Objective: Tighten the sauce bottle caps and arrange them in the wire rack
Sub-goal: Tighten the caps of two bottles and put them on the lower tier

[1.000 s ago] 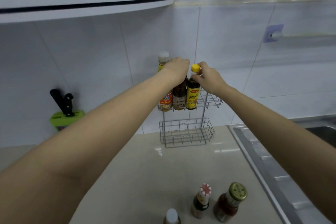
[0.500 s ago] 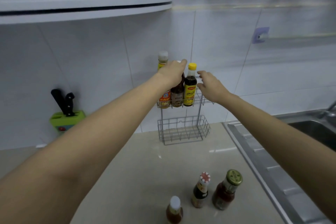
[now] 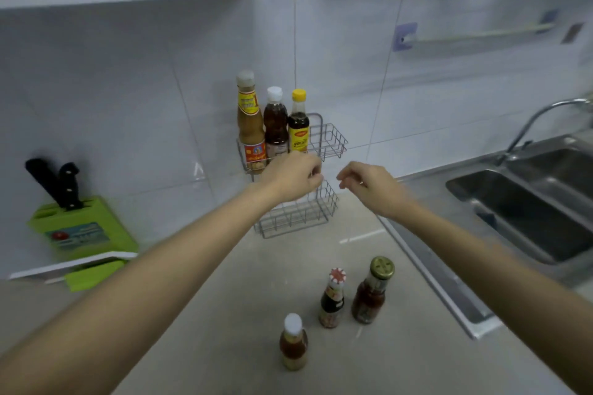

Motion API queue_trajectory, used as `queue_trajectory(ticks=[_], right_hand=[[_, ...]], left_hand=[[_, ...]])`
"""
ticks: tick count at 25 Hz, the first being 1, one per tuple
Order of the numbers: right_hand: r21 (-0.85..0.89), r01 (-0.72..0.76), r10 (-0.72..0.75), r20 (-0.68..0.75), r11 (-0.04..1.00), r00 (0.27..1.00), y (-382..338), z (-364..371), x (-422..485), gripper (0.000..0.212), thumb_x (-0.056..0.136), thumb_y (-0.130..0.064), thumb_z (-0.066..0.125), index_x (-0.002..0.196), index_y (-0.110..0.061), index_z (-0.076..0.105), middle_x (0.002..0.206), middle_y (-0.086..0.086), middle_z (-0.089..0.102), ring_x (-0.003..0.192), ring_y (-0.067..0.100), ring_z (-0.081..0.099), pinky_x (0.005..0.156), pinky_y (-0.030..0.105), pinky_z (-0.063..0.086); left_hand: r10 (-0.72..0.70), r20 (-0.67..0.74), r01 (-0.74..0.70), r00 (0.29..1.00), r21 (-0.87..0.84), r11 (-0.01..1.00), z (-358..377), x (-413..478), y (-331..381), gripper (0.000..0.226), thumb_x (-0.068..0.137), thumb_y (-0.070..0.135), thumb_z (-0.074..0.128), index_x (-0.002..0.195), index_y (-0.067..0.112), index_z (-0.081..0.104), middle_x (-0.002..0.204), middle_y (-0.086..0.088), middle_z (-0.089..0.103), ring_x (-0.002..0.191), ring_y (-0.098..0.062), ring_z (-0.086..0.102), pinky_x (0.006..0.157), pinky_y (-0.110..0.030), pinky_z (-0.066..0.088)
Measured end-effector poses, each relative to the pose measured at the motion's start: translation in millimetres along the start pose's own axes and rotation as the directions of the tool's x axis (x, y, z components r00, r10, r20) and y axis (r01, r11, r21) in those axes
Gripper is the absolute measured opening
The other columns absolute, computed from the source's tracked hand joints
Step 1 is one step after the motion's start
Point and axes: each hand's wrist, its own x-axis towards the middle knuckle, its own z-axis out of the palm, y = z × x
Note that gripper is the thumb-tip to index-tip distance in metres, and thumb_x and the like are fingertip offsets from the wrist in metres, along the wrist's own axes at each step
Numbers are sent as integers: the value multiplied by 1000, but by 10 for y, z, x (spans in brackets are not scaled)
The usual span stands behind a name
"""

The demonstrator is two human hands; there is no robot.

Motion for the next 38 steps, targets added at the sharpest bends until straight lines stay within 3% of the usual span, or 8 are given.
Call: queue_trajectory(ticks=[7,14,21,24,27,31,35,38], right_hand=[[-201,-94,168,394,975,904,522,291,-978,51,83,-57,57,122,-26,52,113,-2,58,100,15,59,87,30,49],[-184,20,59,415,983,908,670,466,-1100,40,79,-44,62,112,-24,52,102,1,63,91,21,57,79,34,49],[-37,-143,148,208,989,967,844,327,-825,27,74,-36,68,94,-26,53,81,-5,62,74,16,53,70,32,47],[-29,-86,89,117,996,989,715,124,-480,30,73,-39,70,95,-28,54,82,-7,63,74,14,55,65,27,45],[44,-14,13,36,999,999,480,-174,-116,31,73,-38,73,96,-26,57,84,-6,67,75,13,59,62,14,41],[50,175,-176,21,983,984,43,-446,268,28,76,-39,72,89,-20,56,75,-2,66,68,16,60,62,26,46],[-395,554,-504,234,732,832,-279,-487,611,31,94,-39,46,79,-12,51,59,2,55,48,23,44,42,27,28],[-520,505,-466,217,689,858,-483,-331,760,36,96,-35,36,74,-11,50,54,-1,43,53,29,49,46,30,28]], left_hand=[[66,298,-33,952,-114,993,885,-43,199,23,90,31,53,92,12,67,92,-2,70,79,-18,62,74,-39,55],[3,401,110,916,-260,959,1129,78,219,17,92,28,53,89,14,63,85,-4,74,65,-18,69,66,-33,55],[-3,333,157,943,-436,886,1060,208,238,19,91,11,50,101,8,66,86,-5,71,76,-23,69,62,-26,50],[24,355,151,934,-455,878,1016,220,209,37,88,11,57,125,12,58,115,-7,63,100,-16,61,87,-29,52],[64,378,138,924,-484,864,954,165,193,71,76,42,73,138,21,44,131,3,51,121,-13,51,103,-37,46],[-108,166,193,980,-679,708,818,69,126,52,62,33,80,108,28,55,99,3,69,92,-17,67,88,-45,54],[-156,252,297,955,-815,497,658,-106,102,33,66,6,75,94,17,61,86,-3,68,81,-18,65,81,-37,53],[-272,225,325,936,-849,417,648,-193,93,26,72,6,75,93,14,61,86,-4,68,81,-18,65,75,-28,50]])
